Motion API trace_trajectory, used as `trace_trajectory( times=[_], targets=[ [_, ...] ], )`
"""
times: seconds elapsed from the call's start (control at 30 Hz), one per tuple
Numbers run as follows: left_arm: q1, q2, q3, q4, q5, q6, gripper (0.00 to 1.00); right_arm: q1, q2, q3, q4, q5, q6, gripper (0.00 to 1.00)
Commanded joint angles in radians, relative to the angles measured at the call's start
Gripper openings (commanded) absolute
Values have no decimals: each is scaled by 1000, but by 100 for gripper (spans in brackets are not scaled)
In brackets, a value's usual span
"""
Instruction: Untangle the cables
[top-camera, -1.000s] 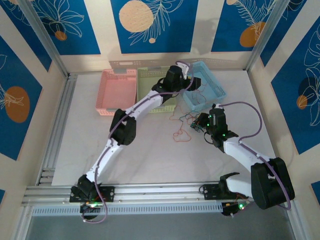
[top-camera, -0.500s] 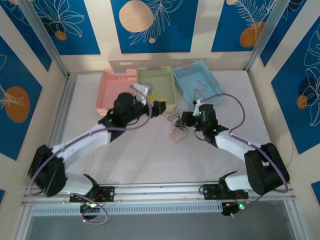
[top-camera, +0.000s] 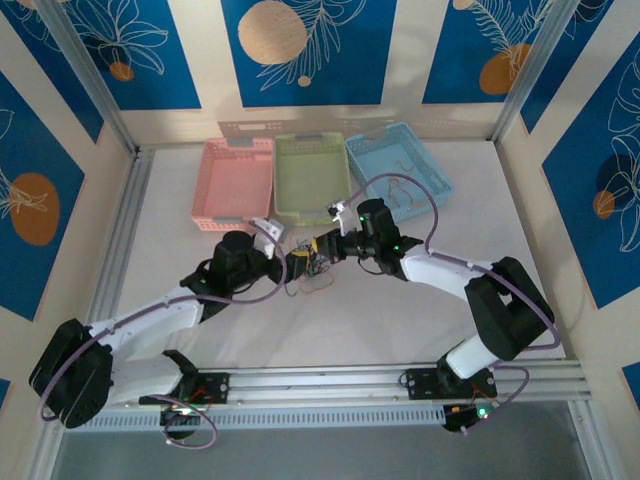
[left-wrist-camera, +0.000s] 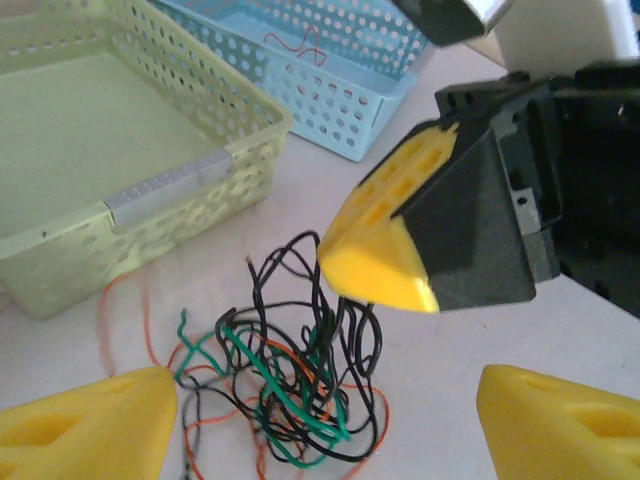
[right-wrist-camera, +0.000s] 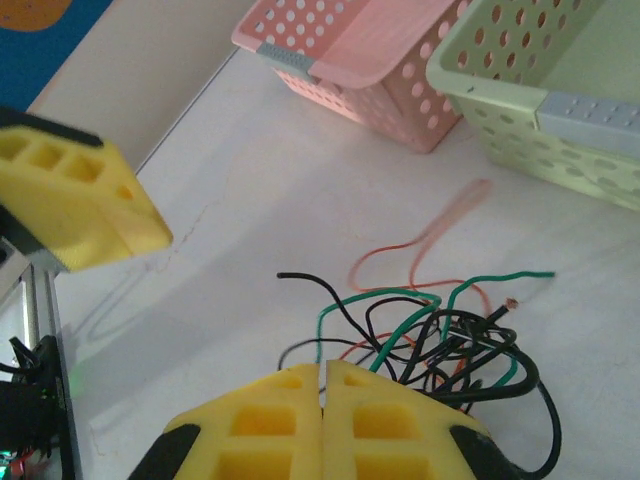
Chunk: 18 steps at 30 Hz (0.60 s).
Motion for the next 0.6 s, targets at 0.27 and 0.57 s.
trace_trajectory(
  times=[0.27, 0.57],
  targets=[
    [174, 222, 15, 190, 212, -142, 74, 1, 11, 36, -33, -45, -36, 0],
    [125, 262, 38, 155, 148, -90, 69, 15, 28, 57, -58, -40, -54, 0]
  ],
)
